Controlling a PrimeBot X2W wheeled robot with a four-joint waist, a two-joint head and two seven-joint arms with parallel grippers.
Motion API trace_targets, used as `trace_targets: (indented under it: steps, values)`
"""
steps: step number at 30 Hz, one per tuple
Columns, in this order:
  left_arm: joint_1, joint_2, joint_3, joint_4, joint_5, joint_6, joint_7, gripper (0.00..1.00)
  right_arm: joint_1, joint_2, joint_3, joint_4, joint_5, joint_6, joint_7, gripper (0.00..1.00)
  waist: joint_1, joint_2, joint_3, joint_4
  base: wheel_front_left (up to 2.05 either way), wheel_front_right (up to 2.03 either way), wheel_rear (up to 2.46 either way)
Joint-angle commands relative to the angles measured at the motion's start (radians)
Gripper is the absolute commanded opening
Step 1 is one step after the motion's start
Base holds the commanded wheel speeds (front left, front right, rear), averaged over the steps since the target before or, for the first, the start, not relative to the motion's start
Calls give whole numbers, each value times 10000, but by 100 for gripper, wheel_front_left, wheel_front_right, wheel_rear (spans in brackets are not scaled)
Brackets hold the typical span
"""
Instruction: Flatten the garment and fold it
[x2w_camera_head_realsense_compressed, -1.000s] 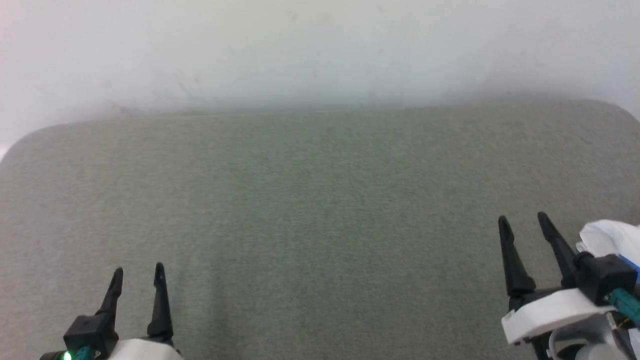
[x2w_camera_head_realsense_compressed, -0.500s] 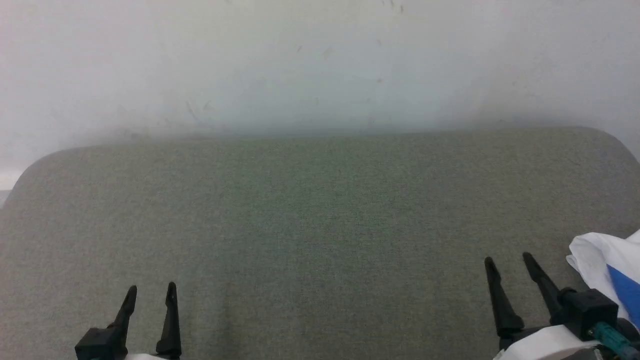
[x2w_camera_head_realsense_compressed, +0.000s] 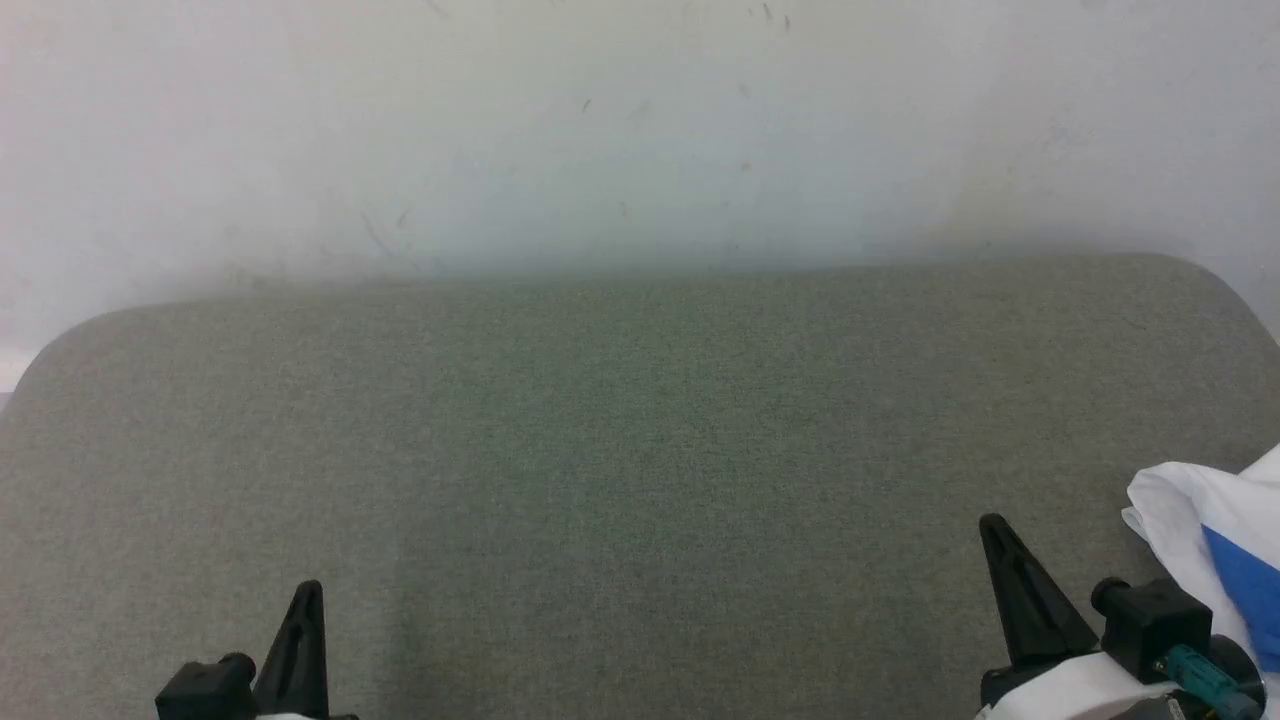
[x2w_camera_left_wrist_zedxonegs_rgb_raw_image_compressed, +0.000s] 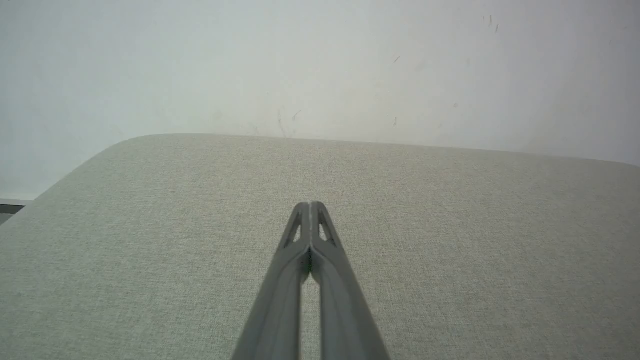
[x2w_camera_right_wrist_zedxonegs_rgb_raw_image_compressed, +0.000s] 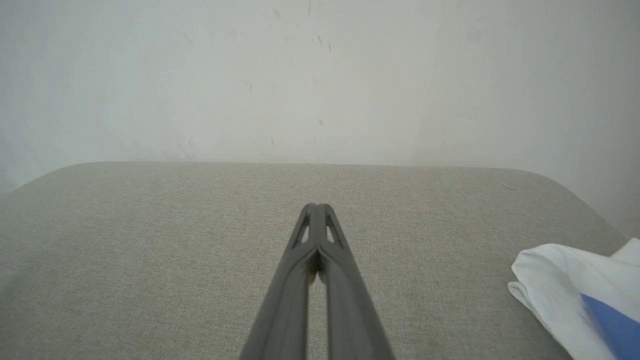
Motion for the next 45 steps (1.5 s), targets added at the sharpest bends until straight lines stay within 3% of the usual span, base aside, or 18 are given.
trace_targets:
  steps: [1,45]
  values:
    - [-61,-31,-5,-63,84,8,27,0,-69,6,-17,13,-47,0,8,0,0,-1,3,0,0,0,0]
    - [-560,-442,-133,-694,865,66,926,0,-634,19,-112,140,-483,-4,299,0,0,-1,163,-63,0,0,0]
